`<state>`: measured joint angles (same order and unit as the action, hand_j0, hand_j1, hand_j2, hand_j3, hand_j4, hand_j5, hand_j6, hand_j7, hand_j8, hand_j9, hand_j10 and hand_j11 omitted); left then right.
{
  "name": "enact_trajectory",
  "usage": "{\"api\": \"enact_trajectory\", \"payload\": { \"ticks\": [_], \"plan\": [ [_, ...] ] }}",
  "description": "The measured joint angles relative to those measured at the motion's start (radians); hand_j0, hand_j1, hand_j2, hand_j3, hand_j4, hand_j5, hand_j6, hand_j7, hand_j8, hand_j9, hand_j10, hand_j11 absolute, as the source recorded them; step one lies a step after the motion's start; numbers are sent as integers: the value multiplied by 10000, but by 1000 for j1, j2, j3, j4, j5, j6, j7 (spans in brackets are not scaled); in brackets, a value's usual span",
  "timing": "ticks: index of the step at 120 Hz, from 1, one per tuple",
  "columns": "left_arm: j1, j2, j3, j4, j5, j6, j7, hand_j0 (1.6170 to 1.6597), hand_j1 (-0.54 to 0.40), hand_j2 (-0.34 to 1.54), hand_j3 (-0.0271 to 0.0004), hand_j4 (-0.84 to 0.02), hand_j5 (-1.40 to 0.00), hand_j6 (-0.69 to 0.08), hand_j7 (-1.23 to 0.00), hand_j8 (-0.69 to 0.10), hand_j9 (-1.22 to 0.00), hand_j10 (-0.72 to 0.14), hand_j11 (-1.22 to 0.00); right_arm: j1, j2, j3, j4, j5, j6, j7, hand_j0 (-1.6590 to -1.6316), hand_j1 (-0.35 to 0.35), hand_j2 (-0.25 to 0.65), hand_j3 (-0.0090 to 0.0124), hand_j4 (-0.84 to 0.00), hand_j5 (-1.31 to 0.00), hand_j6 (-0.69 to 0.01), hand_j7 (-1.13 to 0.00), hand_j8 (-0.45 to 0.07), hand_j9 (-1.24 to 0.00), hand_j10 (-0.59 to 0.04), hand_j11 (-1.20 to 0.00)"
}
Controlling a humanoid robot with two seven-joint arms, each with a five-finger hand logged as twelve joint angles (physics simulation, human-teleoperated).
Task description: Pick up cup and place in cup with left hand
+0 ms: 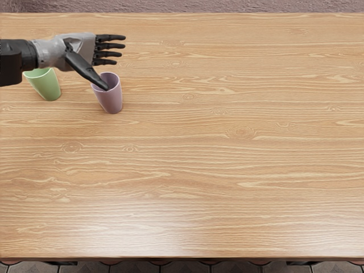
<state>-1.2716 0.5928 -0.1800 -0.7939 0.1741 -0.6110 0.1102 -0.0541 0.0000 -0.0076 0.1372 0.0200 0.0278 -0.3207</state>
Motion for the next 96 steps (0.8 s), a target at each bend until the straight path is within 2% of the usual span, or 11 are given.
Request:
{"api": "enact_trajectory", "payload": {
  "ticks": [24,36,50,58,65,71,96],
  "plan": [
    [-17,10,-3,-21,23,0,13,16581,3254,48,0,-215,-265,-216,-265,-213,-264,-208,-264,-2,0,0,-7,1,2,0,-16581,-3491,0,0,-3,-1,-4,0,-3,0,-2,0],
    [-24,41,-9,-22,32,0,17,16581,3254,43,0,-220,-265,-223,-264,-219,-263,-213,-262,-2,0,0,-8,1,2,0,-16581,-3491,0,0,-4,-1,-6,0,-5,0,-4,0],
    [-47,74,-25,-21,85,0,45,16581,3256,49,0,-215,-265,-216,-264,-213,-264,-208,-263,-3,0,0,-8,1,2,0,-16581,-3491,1,0,-3,-1,-4,0,-3,0,-2,0],
    [-63,64,-23,-20,107,0,58,16581,3255,49,0,-213,-265,-214,-265,-212,-264,-208,-264,-3,0,0,-8,1,2,0,-16581,-3491,1,0,-3,-1,-4,0,-3,0,-2,0],
    [-81,-1,-8,-18,128,0,75,16581,3256,52,0,-212,-265,-212,-265,-210,-264,-206,-264,-3,0,0,-8,1,2,0,-16581,-3491,1,0,-2,0,-3,0,-2,0,-1,0],
    [-92,-9,5,-15,148,0,83,16581,3253,46,0,-219,-266,-221,-265,-217,-264,-212,-264,-3,0,0,-8,1,2,0,-16581,-3491,1,0,-4,-1,-5,0,-4,0,-3,0],
    [-145,-27,34,-19,234,0,95,16581,3253,45,0,-222,-267,-225,-266,-221,-265,-215,-264,-3,0,0,-8,1,2,0,-16581,-3491,1,0,-4,-1,-5,0,-4,0,-3,0]
  ]
}}
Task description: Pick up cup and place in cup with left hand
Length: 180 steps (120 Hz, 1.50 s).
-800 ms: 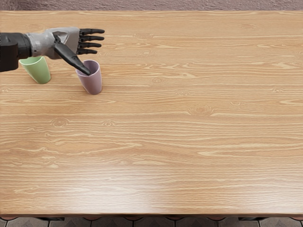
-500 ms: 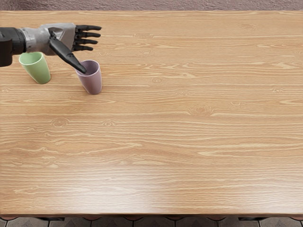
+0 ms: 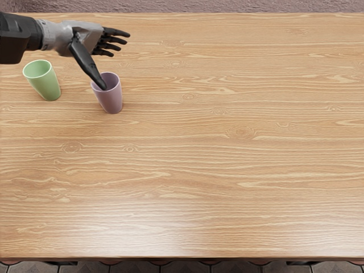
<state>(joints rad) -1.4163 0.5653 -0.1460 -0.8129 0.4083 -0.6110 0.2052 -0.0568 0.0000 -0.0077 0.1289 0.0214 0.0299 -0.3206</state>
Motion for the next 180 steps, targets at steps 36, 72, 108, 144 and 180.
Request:
{"api": "enact_trajectory", "payload": {
  "ticks": [36,72,108,144,180],
  "plan": [
    [-58,-38,113,-48,204,0,0,16581,3253,44,0,-228,-268,-233,-266,-229,-265,-220,-264,0,0,0,0,0,0,0,-16581,-3491,1,0,-4,-1,-5,0,-4,0,-3,0],
    [-93,-52,173,-62,317,72,-2,16581,3244,47,0,-237,-278,-244,-276,-240,-275,-230,-274,0,0,0,0,0,0,0,-16581,-3491,1,0,-3,-1,-5,0,-4,0,-2,0],
    [-89,-113,251,-52,390,228,12,16581,3219,52,0,-258,-305,-266,-303,-262,-302,-252,-301,0,0,0,0,0,0,0,-16581,-3491,1,0,-3,-1,-5,0,-4,0,-3,0],
    [-61,-183,273,7,412,275,74,16581,3067,79,0,-386,-470,-395,-469,-391,-468,-380,-467,0,0,0,0,0,0,0,-16581,-3491,1,0,-3,-1,-5,0,-4,0,-3,0],
    [-38,-222,274,87,414,281,90,16581,2762,131,0,-639,-800,-648,-799,-644,-798,-634,-797,0,0,0,0,0,0,0,-16581,-3491,1,0,-3,-1,-5,0,-4,0,-3,0]
  ]
}}
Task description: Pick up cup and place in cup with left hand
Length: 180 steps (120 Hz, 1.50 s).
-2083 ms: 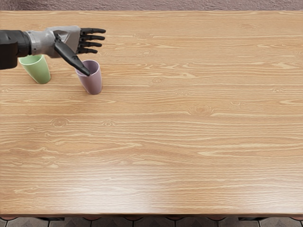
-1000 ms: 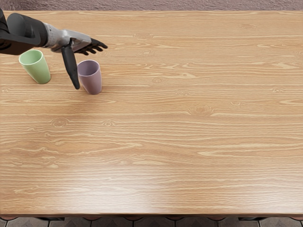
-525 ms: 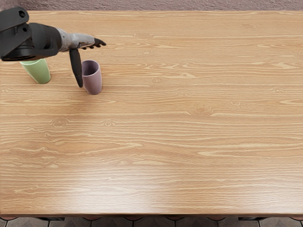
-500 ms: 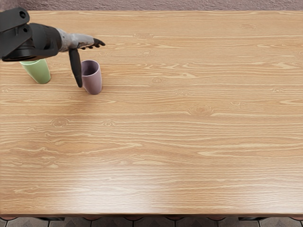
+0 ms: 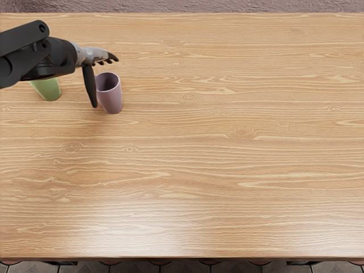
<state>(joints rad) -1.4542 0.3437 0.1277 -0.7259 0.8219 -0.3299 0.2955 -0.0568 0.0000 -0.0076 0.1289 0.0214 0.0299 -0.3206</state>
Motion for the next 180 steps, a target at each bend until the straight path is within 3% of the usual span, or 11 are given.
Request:
{"api": "enact_trajectory", "payload": {
  "ticks": [120,180],
  "plan": [
    [51,-60,-7,36,-1,122,1,16581,674,486,0,-2380,-3067,-2388,-3065,-2386,-3064,-2375,-3063,0,0,0,0,0,0,0,-16581,-3491,1,0,-3,-1,-5,0,-4,0,-2,0],
    [70,-67,-3,43,75,145,2,16581,374,539,0,-2630,-3393,-2637,-3391,-2635,-3390,-2626,-3390,0,0,0,0,0,0,0,-16581,-3491,1,0,-3,-1,-5,0,-3,0,-2,0]
  ]
}}
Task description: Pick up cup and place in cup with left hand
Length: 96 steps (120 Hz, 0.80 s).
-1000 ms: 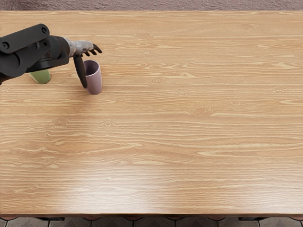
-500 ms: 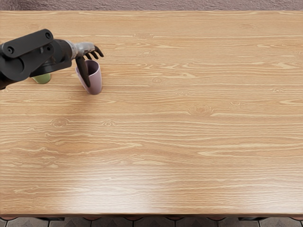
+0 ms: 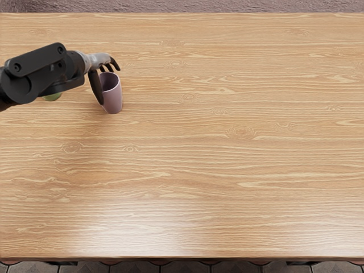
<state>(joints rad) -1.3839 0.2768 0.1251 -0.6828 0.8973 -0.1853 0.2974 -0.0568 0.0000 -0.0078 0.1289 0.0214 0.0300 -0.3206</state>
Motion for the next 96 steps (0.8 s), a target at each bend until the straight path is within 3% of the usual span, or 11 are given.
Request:
{"api": "enact_trajectory", "payload": {
  "ticks": [46,73,96],
  "plan": [
    [0,-2,-1,-4,-5,-2,0,16580,-944,785,0,-3721,-4787,-3736,-4796,-3573,-4801,-3707,-4800,0,0,0,0,0,0,0,-16581,-3491,1,0,-3,-1,-5,0,-3,0,-2,0],
    [-1,-1,-3,-11,-13,-4,3,16565,-1683,1276,0,-4299,-5742,-2730,-5741,-2674,-5751,-4286,-5745,0,0,0,0,0,0,0,-16581,-3491,1,0,-3,-1,-5,0,-4,0,-3,0],
    [-10,1,-8,-28,-25,-6,12,16556,-1690,1197,0,-4113,-6348,-2463,-6341,-2354,-6323,-3993,-6305,0,0,0,0,0,0,0,-16581,-3491,1,0,-3,0,-4,0,-3,0,-2,0]
  ]
}}
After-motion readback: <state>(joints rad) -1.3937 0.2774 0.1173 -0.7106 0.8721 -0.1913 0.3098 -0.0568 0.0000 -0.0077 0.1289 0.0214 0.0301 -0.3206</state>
